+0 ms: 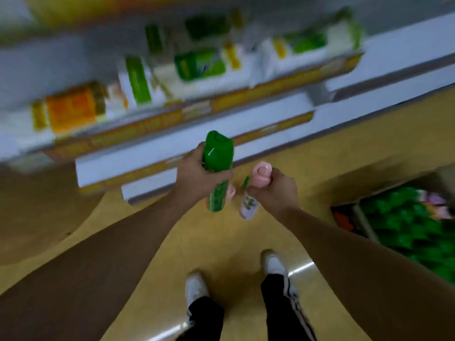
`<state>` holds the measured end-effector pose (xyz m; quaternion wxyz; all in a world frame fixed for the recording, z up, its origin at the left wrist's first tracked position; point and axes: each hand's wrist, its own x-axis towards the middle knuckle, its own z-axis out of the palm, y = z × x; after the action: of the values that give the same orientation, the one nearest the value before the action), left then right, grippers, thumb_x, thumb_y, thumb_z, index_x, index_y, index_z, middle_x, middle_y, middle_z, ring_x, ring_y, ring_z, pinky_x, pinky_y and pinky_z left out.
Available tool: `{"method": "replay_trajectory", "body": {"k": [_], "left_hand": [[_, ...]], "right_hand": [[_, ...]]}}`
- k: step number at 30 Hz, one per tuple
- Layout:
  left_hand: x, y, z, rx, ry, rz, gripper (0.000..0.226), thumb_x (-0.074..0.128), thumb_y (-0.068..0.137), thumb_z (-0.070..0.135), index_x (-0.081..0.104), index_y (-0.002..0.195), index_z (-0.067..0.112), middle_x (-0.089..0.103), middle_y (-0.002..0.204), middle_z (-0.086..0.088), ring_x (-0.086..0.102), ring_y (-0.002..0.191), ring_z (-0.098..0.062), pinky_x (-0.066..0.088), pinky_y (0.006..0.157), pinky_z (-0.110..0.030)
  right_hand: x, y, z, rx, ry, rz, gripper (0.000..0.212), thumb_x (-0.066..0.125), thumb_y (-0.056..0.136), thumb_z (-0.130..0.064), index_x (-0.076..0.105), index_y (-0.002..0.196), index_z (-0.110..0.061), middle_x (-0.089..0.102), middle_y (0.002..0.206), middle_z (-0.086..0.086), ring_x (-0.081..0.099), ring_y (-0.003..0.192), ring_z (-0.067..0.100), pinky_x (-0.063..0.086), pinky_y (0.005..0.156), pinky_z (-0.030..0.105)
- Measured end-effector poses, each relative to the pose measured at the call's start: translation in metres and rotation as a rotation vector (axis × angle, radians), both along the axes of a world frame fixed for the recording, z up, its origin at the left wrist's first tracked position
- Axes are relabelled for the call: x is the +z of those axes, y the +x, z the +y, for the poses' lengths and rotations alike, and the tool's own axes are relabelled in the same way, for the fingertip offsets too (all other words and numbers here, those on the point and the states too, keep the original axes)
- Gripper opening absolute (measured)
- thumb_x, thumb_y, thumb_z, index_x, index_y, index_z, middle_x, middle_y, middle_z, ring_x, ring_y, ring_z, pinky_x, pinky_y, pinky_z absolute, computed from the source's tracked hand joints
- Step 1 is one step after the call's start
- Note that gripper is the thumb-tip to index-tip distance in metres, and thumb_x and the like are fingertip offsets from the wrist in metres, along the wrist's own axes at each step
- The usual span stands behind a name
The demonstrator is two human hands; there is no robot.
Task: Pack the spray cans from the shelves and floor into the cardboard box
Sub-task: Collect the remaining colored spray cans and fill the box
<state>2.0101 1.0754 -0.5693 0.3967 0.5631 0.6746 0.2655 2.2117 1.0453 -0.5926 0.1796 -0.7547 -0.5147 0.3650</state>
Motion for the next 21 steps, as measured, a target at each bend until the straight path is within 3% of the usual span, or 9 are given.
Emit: {"method": "replay_trajectory", "body": {"k": [2, 7, 11, 17, 19, 21], "left_hand": [[0.075, 0.038, 0.016, -0.105, 0.091, -0.016, 0.068, 0.076, 0.052, 0.065, 0.065, 0.109, 0.029, 0.071, 0.1, 0.002, 0.067, 0.093, -0.017, 0.054, 0.078, -0.034], [0.255, 0.148, 0.042, -0.368, 0.264, -0.086, 0.065, 0.088, 0.064, 0.052, 0.062, 0.119, 0.028, 0.07, 0.11, 0.006, 0.063, 0.097, -0.012, 0.052, 0.08, -0.03], [0.367, 0.233, 0.045, -0.522, 0.433, -0.161, 0.058, 0.085, 0.065, 0.056, 0.059, 0.112, 0.036, 0.069, 0.108, 0.011, 0.066, 0.097, -0.01, 0.056, 0.084, -0.034], [0.472, 0.36, 0.025, -0.649, 0.589, -0.216, 0.064, 0.086, 0.058, 0.064, 0.063, 0.11, 0.034, 0.07, 0.101, 0.017, 0.067, 0.094, -0.008, 0.056, 0.084, -0.035], [0.492, 0.398, 0.016, -0.675, 0.607, -0.225, 0.062, 0.088, 0.063, 0.054, 0.064, 0.113, 0.029, 0.068, 0.102, 0.015, 0.066, 0.094, -0.007, 0.054, 0.081, -0.03], [0.502, 0.433, 0.013, -0.682, 0.617, -0.254, 0.068, 0.088, 0.059, 0.057, 0.065, 0.115, 0.026, 0.069, 0.107, 0.01, 0.066, 0.096, -0.01, 0.055, 0.079, -0.031]], "right_hand": [[0.076, 0.038, 0.002, -0.076, 0.054, -0.024, 0.038, 0.081, 0.072, -0.036, 0.067, 0.101, -0.017, 0.072, 0.092, 0.012, 0.067, 0.091, 0.035, 0.049, 0.069, 0.033], [0.255, 0.145, -0.002, -0.242, 0.236, -0.078, 0.023, 0.081, 0.072, -0.034, 0.063, 0.08, -0.021, 0.069, 0.078, 0.006, 0.067, 0.076, 0.026, 0.052, 0.06, 0.037], [0.359, 0.235, -0.023, -0.345, 0.378, -0.157, 0.036, 0.079, 0.064, -0.048, 0.066, 0.083, -0.02, 0.068, 0.077, 0.002, 0.065, 0.071, 0.018, 0.054, 0.058, 0.034], [0.471, 0.36, -0.08, -0.455, 0.556, -0.191, 0.044, 0.078, 0.057, -0.052, 0.065, 0.085, -0.02, 0.066, 0.08, -0.001, 0.065, 0.077, 0.018, 0.048, 0.057, 0.031], [0.493, 0.4, -0.099, -0.502, 0.59, -0.242, 0.048, 0.079, 0.059, -0.051, 0.063, 0.093, -0.021, 0.066, 0.085, -0.002, 0.066, 0.081, 0.019, 0.055, 0.062, 0.034], [0.506, 0.435, -0.116, -0.543, 0.597, -0.312, 0.057, 0.083, 0.063, -0.05, 0.062, 0.108, -0.022, 0.067, 0.094, -0.001, 0.065, 0.086, 0.02, 0.058, 0.071, 0.038]]}}
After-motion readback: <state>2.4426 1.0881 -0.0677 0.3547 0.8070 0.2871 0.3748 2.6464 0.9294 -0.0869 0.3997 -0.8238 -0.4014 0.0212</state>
